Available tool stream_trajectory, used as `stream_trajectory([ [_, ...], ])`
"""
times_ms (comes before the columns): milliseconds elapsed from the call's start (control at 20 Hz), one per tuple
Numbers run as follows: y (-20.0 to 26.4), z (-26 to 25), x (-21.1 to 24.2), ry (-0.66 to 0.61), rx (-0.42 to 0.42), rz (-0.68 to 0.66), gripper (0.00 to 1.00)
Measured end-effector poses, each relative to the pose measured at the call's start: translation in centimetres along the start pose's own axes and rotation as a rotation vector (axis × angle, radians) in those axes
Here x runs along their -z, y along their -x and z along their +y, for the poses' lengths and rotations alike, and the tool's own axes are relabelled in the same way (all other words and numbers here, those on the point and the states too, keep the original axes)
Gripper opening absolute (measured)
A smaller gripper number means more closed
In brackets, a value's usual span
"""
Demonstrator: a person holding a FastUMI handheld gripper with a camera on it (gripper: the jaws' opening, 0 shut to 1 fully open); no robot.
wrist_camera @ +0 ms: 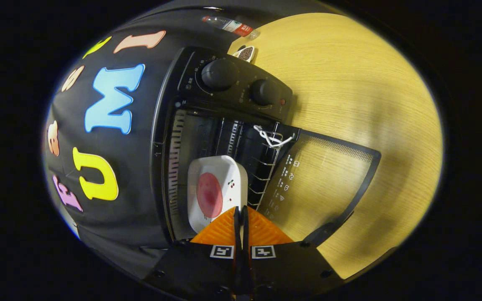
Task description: Open the toaster oven, put the food inside, and close the toaster oven door.
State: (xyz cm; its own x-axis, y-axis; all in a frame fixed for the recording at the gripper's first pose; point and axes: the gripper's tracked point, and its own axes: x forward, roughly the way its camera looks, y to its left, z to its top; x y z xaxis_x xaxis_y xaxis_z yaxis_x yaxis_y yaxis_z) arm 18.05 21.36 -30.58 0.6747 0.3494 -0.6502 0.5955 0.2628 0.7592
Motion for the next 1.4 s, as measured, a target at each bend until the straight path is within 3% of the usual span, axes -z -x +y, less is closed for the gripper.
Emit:
stream_trajectory([
  [500,-3.6,1.1,0.2,-0.159,0.012,-0.095,0.02],
  [650,-3.5,2.2,1.3,-0.145,-0.041,-0.074,0.08],
  [750,-3.1,2.3,1.9,-0.111,-0.067,-0.033,0.30],
  [1000,0.3,2.5,3.6,0.105,-0.126,0.028,0.97],
  [1200,3.1,1.8,5.2,0.339,-0.141,0.072,0.98],
  [1400,5.3,-0.9,6.6,0.538,-0.106,0.111,0.98],
])
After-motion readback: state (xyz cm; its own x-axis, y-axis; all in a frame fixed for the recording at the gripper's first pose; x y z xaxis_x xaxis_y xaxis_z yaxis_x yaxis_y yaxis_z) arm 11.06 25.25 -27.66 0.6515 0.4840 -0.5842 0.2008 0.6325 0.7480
